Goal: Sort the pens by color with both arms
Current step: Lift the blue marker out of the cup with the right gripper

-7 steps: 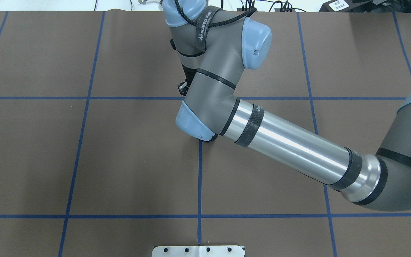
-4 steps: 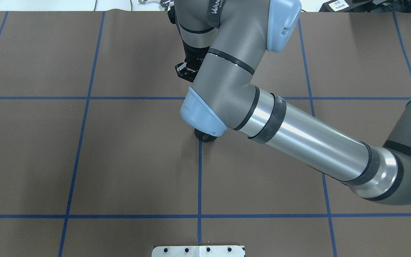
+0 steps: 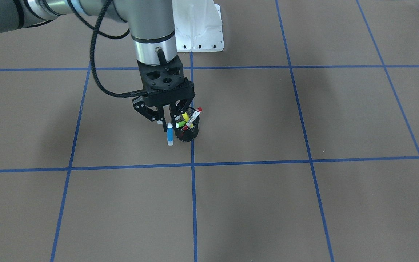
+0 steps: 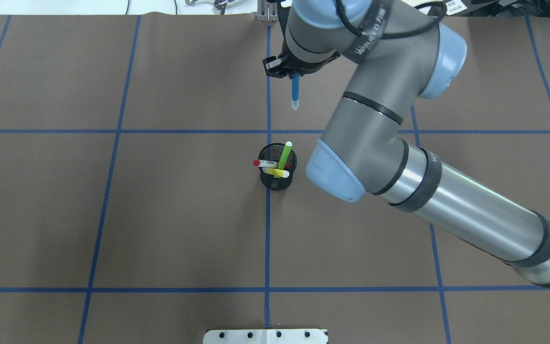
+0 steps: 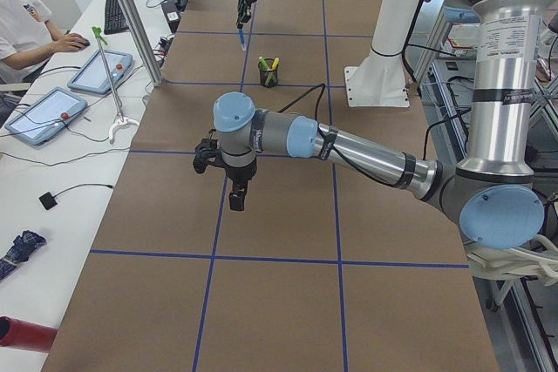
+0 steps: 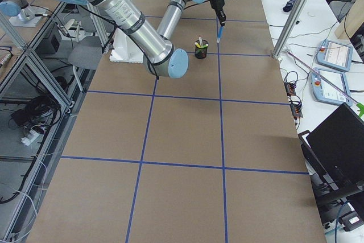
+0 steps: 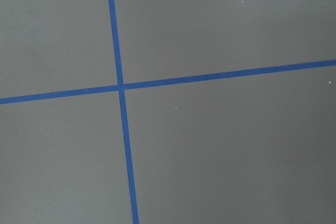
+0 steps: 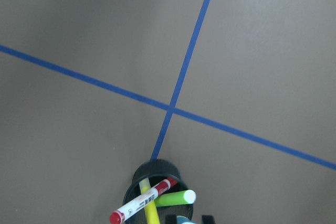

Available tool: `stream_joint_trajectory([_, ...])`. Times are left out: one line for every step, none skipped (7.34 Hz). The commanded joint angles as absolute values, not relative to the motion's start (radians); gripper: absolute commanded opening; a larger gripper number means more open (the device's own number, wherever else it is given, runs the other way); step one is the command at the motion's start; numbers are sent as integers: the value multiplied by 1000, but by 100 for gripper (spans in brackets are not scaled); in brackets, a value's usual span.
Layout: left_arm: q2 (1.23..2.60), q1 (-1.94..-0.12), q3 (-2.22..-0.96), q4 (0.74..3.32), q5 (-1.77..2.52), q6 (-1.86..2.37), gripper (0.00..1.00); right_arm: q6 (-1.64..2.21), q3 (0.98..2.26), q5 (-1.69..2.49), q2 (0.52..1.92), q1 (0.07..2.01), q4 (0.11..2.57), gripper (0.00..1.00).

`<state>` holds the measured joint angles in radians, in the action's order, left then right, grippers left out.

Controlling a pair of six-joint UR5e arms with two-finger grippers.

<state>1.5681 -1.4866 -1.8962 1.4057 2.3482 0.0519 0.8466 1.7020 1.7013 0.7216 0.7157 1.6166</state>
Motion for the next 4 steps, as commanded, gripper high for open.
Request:
stream_joint_trajectory([1569,-1486,-1896,1407,2347,52,100,978,1704,1541,810,703,1409,0])
stream_joint_trajectory([1569,-1486,-1893,1411,2345,51,100,1021,1700,1400,859,657,1326,0])
stream_joint_trajectory([1569,-1486,-1891,1422,2345,51,100,1125,1651,1232,882,597,1224,0])
stream_joint_trajectory([1569,-1486,-1888,1422,2345,51,100,1179,1599,1083,899,545,1151,0])
